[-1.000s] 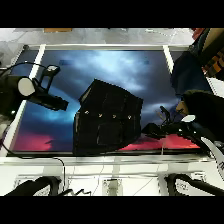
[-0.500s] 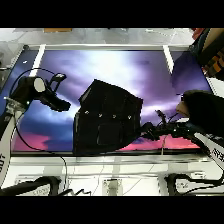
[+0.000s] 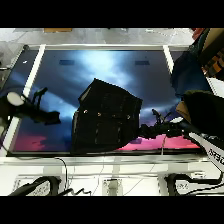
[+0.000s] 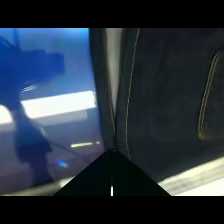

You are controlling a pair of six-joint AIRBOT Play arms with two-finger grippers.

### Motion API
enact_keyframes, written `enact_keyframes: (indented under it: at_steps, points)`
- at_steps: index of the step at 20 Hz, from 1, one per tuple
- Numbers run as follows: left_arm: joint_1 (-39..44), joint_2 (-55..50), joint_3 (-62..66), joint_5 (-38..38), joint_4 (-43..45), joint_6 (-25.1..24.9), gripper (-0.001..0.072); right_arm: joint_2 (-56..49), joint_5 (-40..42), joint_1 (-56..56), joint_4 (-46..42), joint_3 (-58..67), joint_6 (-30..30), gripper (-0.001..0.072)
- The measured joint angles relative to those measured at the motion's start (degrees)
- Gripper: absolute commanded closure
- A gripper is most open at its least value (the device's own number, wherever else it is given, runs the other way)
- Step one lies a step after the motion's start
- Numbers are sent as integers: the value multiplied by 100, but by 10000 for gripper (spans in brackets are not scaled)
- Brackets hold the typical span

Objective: Fold the clothes and pants, and hang the long-sleeved shirts on hangers.

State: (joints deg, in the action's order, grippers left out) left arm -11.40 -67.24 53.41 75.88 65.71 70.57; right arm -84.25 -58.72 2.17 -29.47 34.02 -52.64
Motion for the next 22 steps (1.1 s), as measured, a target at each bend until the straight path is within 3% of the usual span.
enact_keyframes:
  at_steps: [5,6,8,9,19,20,21,22]
  points:
    - [-601,654,-1648,-37,-492,-632,700,2,-227,-37,44,-4,214,677]
    - [-699,699,-1875,-59,-713,-789,647,2,-282,-39,63,-4,234,677]
    - [-863,761,-2264,-186,-1051,-1010,220,4,-378,-42,96,-4,256,677]
    - [-911,776,-2413,-232,-1150,-1073,195,4,-415,-44,109,-4,264,677]
    - [-1036,660,-3392,-807,-1550,-1499,199,4,-509,-46,426,0,289,677]
    - [-1036,614,-3434,-839,-1580,-1510,236,4,-509,-46,444,0,289,677]
    - [-1036,560,-3473,-909,-1624,-1530,340,4,-514,-46,455,0,286,677]
    - [-1036,514,-3499,-1003,-1635,-1545,495,4,-522,-46,463,0,286,677]
